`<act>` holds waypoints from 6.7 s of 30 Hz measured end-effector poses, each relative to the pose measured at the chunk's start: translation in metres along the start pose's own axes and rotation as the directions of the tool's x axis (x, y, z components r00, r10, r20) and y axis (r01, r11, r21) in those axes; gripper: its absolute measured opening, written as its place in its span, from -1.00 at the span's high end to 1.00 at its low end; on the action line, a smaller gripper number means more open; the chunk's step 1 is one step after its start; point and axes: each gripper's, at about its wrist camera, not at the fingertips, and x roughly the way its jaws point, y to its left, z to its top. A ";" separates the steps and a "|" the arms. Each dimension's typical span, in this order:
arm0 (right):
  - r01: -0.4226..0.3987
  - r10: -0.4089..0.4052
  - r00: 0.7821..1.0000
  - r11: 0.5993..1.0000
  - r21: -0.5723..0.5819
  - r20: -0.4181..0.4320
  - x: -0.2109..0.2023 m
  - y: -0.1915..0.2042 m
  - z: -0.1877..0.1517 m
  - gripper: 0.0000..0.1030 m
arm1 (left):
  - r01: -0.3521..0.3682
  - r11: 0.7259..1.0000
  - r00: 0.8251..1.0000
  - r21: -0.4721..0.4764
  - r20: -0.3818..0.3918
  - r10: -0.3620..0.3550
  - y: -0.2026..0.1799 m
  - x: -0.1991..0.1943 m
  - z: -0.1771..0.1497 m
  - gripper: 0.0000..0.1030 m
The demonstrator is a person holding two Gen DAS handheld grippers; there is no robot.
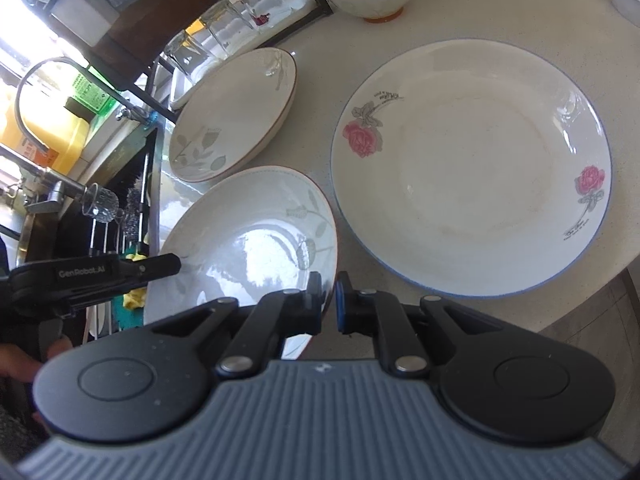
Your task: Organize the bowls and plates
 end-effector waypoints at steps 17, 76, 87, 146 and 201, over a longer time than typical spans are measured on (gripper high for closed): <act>-0.016 0.015 1.000 0.999 0.050 0.021 -0.038 -0.013 0.016 0.80 | 0.192 0.981 0.981 0.017 -0.022 -0.192 -0.015 -0.019 0.018 0.63; 0.042 -0.060 0.997 0.934 -0.355 -0.041 -0.008 -0.126 0.112 0.61 | -0.123 0.990 0.983 0.074 -0.125 0.132 -0.186 0.081 0.033 0.62; 0.066 -0.071 0.997 0.928 -0.367 0.000 -0.019 -0.138 0.115 0.64 | -0.170 0.983 0.981 0.069 -0.088 0.175 -0.208 0.085 0.036 0.60; -0.080 0.246 0.891 0.913 -0.400 0.382 -0.219 -0.170 0.126 0.64 | -0.122 0.992 0.942 0.023 0.316 0.109 -0.336 -0.070 -0.037 0.51; -0.037 0.236 0.907 0.871 -0.490 0.350 -0.215 -0.169 0.057 0.63 | -0.143 0.990 0.938 -0.019 0.318 0.142 -0.319 -0.072 -0.110 0.38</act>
